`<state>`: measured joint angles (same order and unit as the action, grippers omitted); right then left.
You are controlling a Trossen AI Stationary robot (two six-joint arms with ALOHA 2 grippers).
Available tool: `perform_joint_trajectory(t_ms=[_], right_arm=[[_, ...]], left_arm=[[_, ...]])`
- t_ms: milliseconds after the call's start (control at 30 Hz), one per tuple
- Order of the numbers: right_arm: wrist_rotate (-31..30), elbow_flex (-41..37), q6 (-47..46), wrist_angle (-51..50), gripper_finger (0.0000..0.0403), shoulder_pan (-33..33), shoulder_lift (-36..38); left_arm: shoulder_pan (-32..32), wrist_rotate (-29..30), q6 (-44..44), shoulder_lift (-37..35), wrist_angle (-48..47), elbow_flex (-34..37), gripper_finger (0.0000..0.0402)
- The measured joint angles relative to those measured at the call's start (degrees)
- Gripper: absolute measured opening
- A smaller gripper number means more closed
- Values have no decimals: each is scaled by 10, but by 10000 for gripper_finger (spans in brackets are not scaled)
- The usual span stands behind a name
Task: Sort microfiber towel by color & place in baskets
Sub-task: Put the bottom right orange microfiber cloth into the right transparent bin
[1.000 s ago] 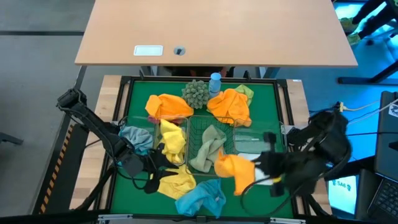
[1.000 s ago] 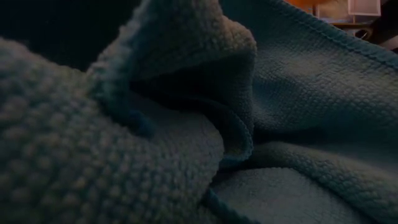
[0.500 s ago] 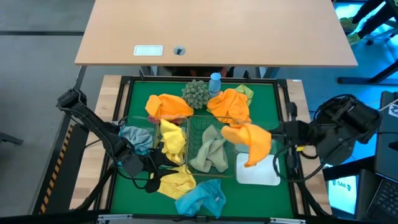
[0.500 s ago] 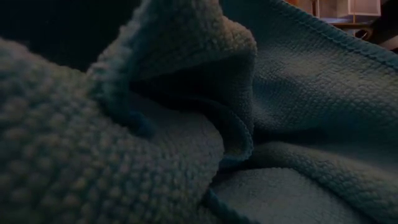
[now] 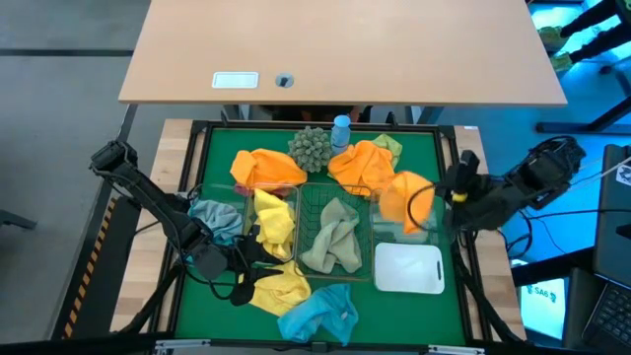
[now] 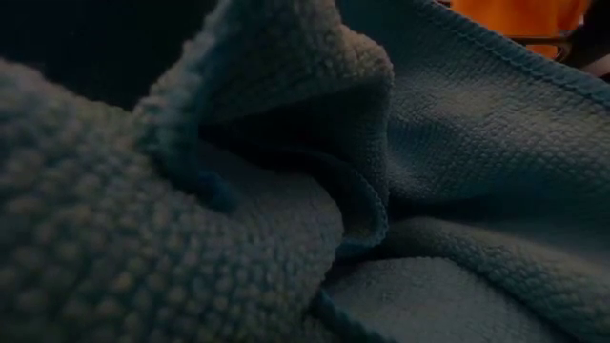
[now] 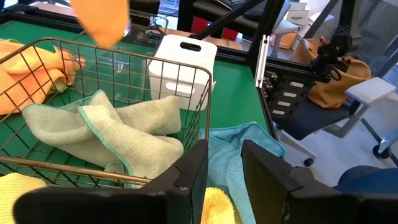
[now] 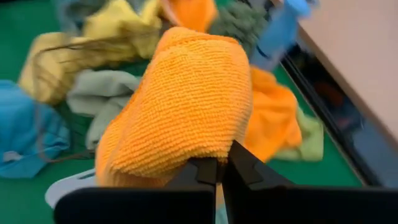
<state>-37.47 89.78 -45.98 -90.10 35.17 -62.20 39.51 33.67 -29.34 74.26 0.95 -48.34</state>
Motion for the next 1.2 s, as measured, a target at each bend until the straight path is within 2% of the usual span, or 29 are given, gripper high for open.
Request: perform_joint_trajectory(t_ms=[267,467,600,800,1200], right_arm=[[82,-158,-125,11,2,-15,77],[145,-278,-136,83,2,-15,84],[159,-351,-136,134,3,-15,84],[138,-424,-154,186,3,-15,84],[-38,-433,-318,180,3,-15,116]], left_arm=[[0,5,0,0,0,0,94],[0,17,0,0,0,0,94],[0,17,0,0,0,0,94],[0,17,0,0,0,0,94],[0,17,23,0,0,0,94]])
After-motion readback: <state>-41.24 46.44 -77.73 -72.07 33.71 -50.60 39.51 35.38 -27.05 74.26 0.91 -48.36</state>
